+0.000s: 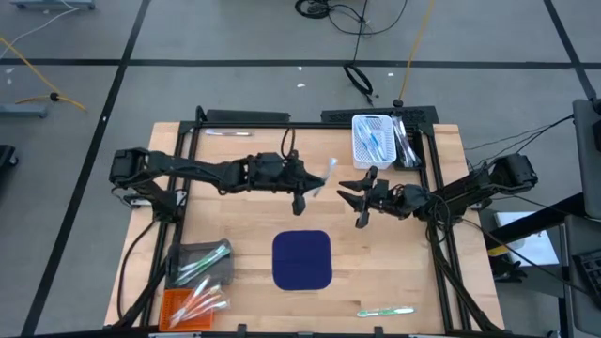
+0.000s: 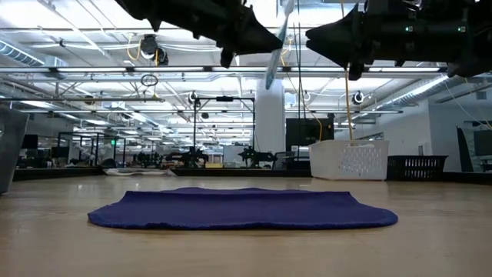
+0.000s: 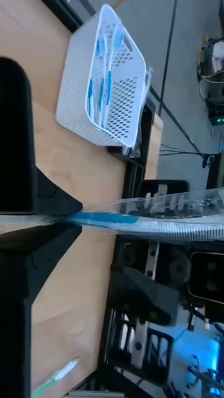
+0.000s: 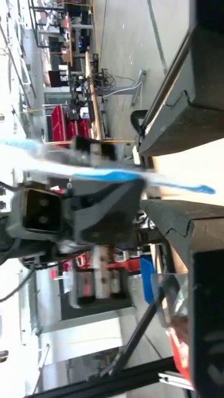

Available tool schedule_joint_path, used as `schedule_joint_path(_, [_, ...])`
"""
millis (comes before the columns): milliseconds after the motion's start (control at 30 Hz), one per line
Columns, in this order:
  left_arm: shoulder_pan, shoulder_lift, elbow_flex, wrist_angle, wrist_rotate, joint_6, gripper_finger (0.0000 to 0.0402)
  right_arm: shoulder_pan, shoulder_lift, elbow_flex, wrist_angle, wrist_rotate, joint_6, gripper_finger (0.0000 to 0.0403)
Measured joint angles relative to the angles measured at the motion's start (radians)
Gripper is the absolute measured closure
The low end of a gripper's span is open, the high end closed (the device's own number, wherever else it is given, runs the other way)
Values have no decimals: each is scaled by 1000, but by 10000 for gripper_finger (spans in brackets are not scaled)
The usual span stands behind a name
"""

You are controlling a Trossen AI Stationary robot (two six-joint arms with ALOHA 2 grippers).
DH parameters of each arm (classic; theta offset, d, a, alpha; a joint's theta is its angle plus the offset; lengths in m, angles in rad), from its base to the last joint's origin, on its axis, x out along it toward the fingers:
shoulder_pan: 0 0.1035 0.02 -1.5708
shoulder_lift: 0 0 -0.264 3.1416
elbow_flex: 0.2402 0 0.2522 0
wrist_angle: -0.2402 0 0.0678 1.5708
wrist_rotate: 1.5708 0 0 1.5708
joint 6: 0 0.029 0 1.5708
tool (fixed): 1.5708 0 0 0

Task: Pick & Place Toothbrushes
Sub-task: Put the blue toothbrush into the white bin

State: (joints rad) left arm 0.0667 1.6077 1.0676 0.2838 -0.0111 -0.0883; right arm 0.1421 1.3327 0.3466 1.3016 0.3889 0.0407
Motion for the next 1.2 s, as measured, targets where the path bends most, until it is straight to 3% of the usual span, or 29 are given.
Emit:
schedule_joint_path(433, [-22,152,0,259,-17,-28,386,-6,0,0,9,0,-1,287])
schedule_joint_path(667, [-40,157,0,292,-17,-29,390,-27,0,0,4,-4,0,287])
schedule_joint_path(900, [-52,157,0,319,-47,-23,397,-38,0,15,3,-78,1,288])
schedule_joint_path(1200, [-57,190,0,365,-52,-30,396,-38,0,20,2,-77,1,339])
